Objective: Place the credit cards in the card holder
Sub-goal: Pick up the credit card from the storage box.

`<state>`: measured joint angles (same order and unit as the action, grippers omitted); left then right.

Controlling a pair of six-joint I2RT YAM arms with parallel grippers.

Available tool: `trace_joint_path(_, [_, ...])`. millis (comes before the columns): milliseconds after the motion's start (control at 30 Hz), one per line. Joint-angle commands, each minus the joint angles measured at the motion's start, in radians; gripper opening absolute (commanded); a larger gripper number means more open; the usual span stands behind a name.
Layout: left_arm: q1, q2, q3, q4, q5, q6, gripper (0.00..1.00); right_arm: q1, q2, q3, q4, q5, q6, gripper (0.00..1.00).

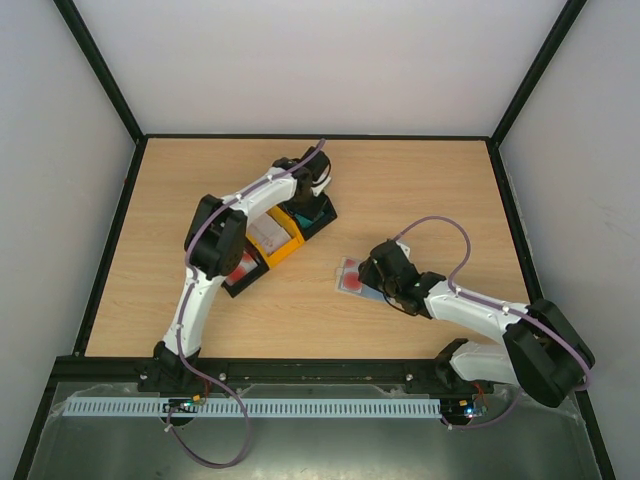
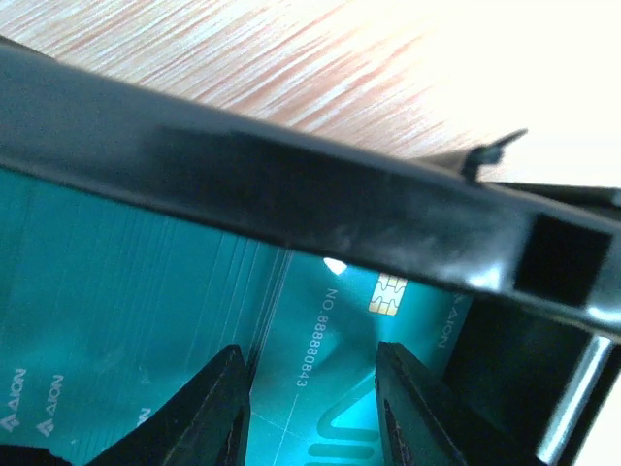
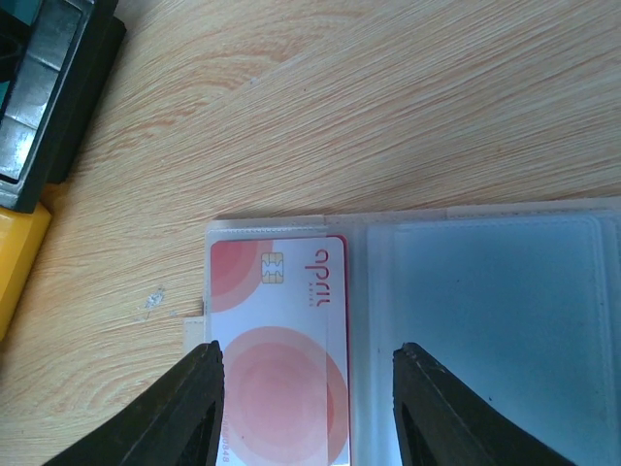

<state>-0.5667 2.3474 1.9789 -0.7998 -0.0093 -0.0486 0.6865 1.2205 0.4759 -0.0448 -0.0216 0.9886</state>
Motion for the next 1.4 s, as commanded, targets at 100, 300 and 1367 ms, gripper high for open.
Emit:
trace_joint_path(100, [-0.025, -0.086, -0.029, -0.054, -0.008, -0.011, 0.33, -0.004, -0.033, -0.021, -0.029, 0.030, 0.010, 0.47])
trace_joint_path(300, [-0.040, -0.114, -0.053, -0.052, -0.017, -0.021, 0.30, -0.004, -0.036, -0.024, -0.028, 0.029, 0.010, 0.47])
trace_joint_path(1367, [-0.079, -0.183, -0.152, -0.009, 0.077, -0.051, 0.16, -0.004, -0.035, -0.037, -0.015, 0.026, 0.017, 0.47])
